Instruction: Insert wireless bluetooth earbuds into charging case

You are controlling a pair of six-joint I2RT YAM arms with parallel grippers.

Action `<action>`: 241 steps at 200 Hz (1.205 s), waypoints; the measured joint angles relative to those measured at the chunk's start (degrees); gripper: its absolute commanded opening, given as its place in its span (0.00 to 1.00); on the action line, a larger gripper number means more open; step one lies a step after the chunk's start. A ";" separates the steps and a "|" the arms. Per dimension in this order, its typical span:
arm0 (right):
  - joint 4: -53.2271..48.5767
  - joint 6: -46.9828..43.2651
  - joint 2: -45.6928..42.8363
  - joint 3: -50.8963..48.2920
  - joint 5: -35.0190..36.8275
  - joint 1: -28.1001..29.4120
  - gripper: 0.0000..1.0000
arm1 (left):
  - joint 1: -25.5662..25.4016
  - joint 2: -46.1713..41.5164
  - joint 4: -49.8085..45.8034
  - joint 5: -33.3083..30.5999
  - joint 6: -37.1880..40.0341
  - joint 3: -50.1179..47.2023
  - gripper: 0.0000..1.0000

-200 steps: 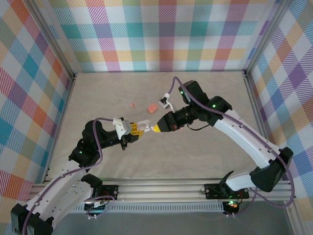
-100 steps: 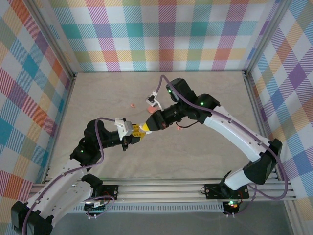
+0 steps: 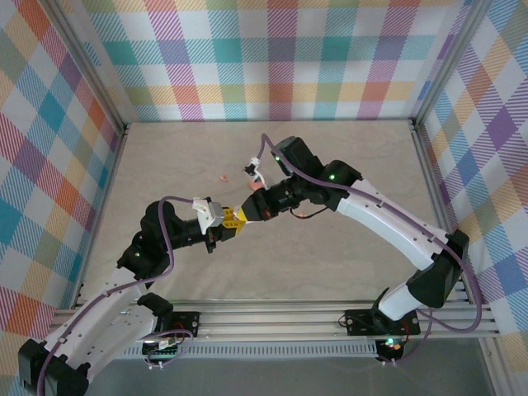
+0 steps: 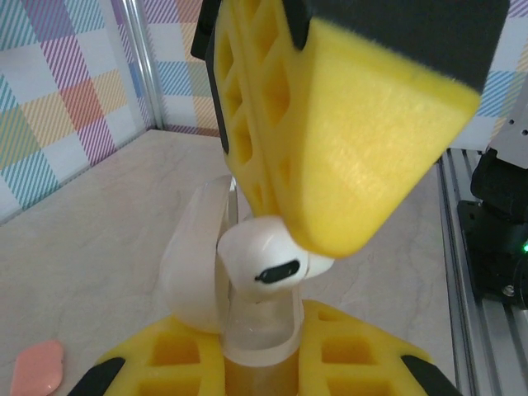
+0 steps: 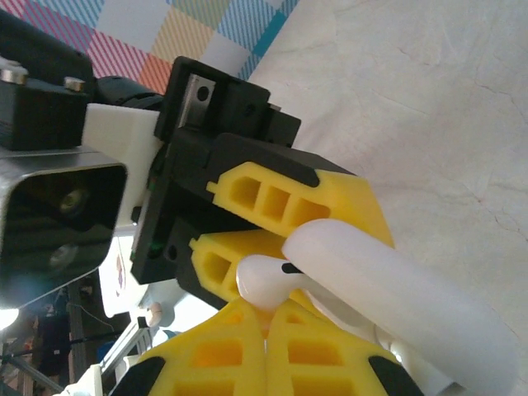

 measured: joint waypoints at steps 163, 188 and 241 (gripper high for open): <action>5.60 8.83 -1.77 -4.55 3.63 0.76 0.00 | -0.22 -1.31 -0.42 -2.40 -0.44 0.00 0.00; 5.20 9.05 -2.51 -4.74 5.53 0.81 0.00 | -0.22 -1.62 -0.42 -2.84 -0.59 0.00 0.00; 4.90 9.73 -2.67 -4.74 8.00 1.05 0.09 | -0.22 -1.62 -0.59 -3.41 -0.61 0.00 0.00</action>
